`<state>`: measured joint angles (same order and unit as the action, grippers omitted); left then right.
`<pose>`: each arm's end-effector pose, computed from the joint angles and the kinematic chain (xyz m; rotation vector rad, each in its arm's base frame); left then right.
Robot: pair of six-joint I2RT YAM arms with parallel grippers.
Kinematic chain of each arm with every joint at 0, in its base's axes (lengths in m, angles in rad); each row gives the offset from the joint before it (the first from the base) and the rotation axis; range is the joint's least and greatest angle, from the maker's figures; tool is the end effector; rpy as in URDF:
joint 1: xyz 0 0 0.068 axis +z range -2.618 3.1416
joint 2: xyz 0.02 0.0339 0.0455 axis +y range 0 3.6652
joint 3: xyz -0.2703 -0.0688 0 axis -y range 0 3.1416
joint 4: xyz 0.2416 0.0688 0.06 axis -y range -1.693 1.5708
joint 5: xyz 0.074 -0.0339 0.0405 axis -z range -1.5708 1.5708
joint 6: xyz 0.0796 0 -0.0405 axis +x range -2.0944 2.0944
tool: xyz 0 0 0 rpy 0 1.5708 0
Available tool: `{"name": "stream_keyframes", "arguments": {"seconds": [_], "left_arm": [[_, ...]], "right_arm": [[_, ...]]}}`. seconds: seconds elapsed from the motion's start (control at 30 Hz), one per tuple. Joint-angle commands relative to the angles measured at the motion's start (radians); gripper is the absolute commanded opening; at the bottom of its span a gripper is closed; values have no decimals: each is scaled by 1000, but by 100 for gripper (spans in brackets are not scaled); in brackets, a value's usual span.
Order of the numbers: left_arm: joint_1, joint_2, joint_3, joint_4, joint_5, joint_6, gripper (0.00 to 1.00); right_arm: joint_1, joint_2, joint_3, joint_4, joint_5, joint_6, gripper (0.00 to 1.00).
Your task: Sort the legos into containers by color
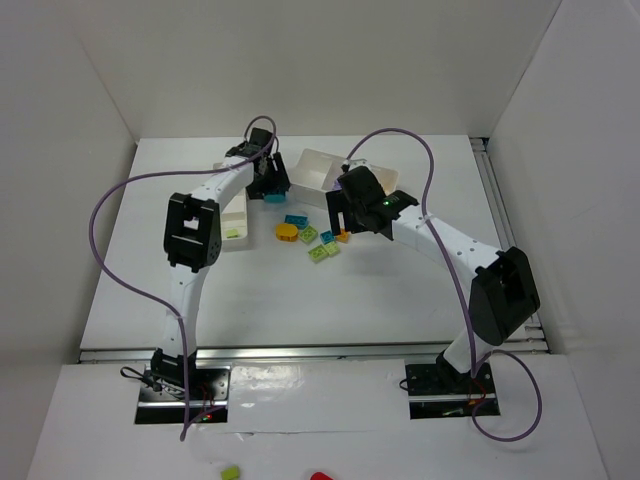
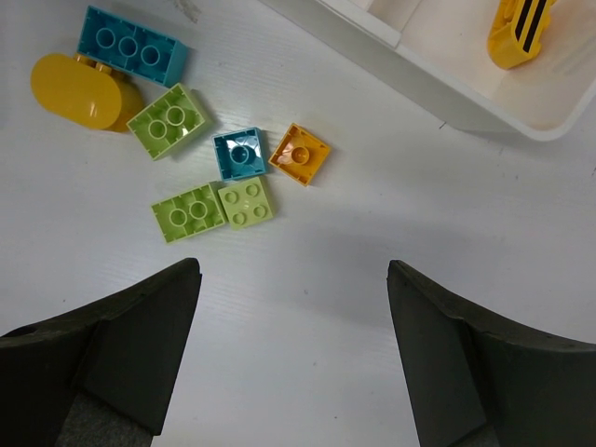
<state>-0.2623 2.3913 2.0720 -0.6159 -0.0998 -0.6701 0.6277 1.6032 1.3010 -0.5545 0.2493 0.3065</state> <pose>0.5399 -0.1367 0.1556 -0.5504 2.4578 -0.2600 0.3161 0.2051 0.2548 -0.2724 2.3813 0.1343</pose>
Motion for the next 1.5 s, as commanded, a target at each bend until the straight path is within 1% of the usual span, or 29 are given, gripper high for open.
{"name": "stream_keyframes", "arguments": {"seconds": [0.0, 0.17, 0.2, 0.27, 0.43, 0.5, 0.57, 0.67, 0.7, 0.73, 0.83, 0.87, 0.93, 0.97, 1.03, 1.07, 1.17, 1.2, 1.3, 1.4, 1.47], "left_arm": [[6, 9, 19, 33, 11, 64, 80], [6, -24, -3, 10, -44, 73, 66], [6, -40, -12, -2, -54, 73, 61], [6, -76, -21, -12, -79, 83, 56], [15, -191, -52, -21, -107, 73, 56], [15, -231, -61, -21, -107, 61, 56], [15, -293, -93, -21, -77, 52, 56], [15, -378, -179, 68, 15, 29, 56], [15, -394, -212, 138, 85, 29, 56], [5, -406, -213, 169, 121, 38, 56], [-24, -387, -192, 223, 201, 50, 56], [-34, -365, -131, 223, 215, 66, 56], [-61, -285, -64, 235, 259, 90, 56], [-71, -256, -2, 235, 259, 90, 56], [-92, -169, 60, 235, 259, 99, 56], [-92, -143, 116, 235, 259, 99, 56], [-101, -54, 201, 222, 239, 90, 56], [-110, -37, 210, 222, 226, 90, 58], [-110, 11, 231, 222, 206, 90, 68], [-110, 23, 240, 222, 215, 90, 80], [-120, 23, 226, 222, 227, 101, 85]], "right_arm": [[-2, 6, 15, -10, -1, 9, 88], [-2, 24, 35, -10, -1, 9, 88], [-2, 24, 35, -10, -1, 9, 88], [-2, 24, 44, -10, -1, 9, 88], [-2, 12, 44, 2, -1, 20, 88], [-2, -41, 26, 25, 31, 32, 88], [-2, -75, -6, 68, 65, 55, 88], [-25, -112, -16, 87, 132, 101, 87], [-35, -126, -16, 87, 174, 130, 87], [-36, -141, -16, 87, 189, 140, 87], [-54, -176, -16, 87, 249, 183, 87], [-54, -189, -25, 87, 260, 192, 87], [-65, -229, -40, 87, 292, 203, 87], [-65, -241, -54, 77, 312, 203, 87], [-65, -271, -54, 64, 350, 203, 87], [-65, -281, -54, 38, 369, 203, 87], [-65, -321, -54, 1, 400, 212, 87], [-65, -321, -65, 1, 409, 212, 87], [-65, -347, -74, -10, 409, 212, 87], [-65, -347, -83, -10, 418, 212, 87], [-65, -347, -83, -10, 400, 212, 87]]}}
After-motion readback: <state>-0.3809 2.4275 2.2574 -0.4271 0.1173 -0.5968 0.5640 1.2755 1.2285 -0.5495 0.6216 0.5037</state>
